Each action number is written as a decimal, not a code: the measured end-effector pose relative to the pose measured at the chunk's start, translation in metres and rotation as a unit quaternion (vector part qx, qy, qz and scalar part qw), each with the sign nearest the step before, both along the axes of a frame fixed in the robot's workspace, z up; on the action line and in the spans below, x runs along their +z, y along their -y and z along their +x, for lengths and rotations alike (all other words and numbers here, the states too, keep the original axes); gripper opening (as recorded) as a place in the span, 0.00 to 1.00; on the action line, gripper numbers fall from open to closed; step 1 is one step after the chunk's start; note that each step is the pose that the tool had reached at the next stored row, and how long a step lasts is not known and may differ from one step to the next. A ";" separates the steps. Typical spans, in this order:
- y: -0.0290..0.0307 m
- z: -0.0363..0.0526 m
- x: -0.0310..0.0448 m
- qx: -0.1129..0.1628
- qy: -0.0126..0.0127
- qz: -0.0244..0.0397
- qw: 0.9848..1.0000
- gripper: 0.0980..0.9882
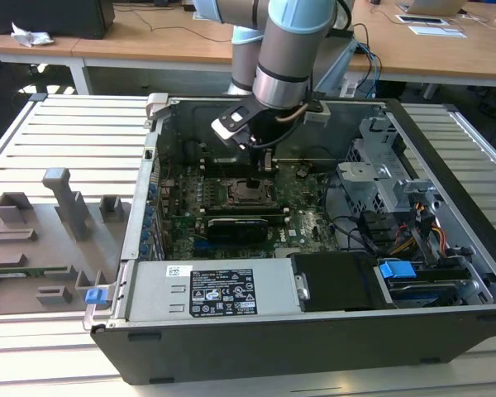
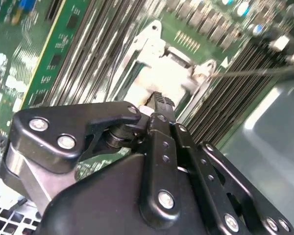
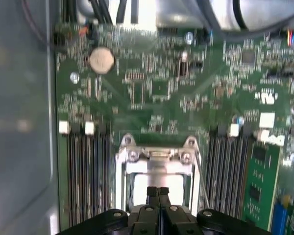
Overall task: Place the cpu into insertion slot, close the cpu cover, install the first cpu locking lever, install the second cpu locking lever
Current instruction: 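Close the cpu cover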
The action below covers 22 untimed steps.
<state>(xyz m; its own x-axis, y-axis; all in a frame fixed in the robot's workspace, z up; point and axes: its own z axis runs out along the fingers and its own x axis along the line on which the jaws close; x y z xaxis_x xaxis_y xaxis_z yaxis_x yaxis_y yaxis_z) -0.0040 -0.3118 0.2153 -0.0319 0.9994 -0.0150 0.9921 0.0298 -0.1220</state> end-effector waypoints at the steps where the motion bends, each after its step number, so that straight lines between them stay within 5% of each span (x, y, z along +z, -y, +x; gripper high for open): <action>1: 0.0000 0.0060 -0.0002 0.000 -0.002 0.000 1.000 0.01; 7: 0.0000 0.0198 -0.0002 0.000 -0.003 0.000 1.000 0.01; 12: 0.0000 0.0207 0.0018 0.000 -0.003 0.000 1.000 0.01; 22: 0.0000 0.0219 0.0186 0.000 -0.003 0.000 1.000 0.01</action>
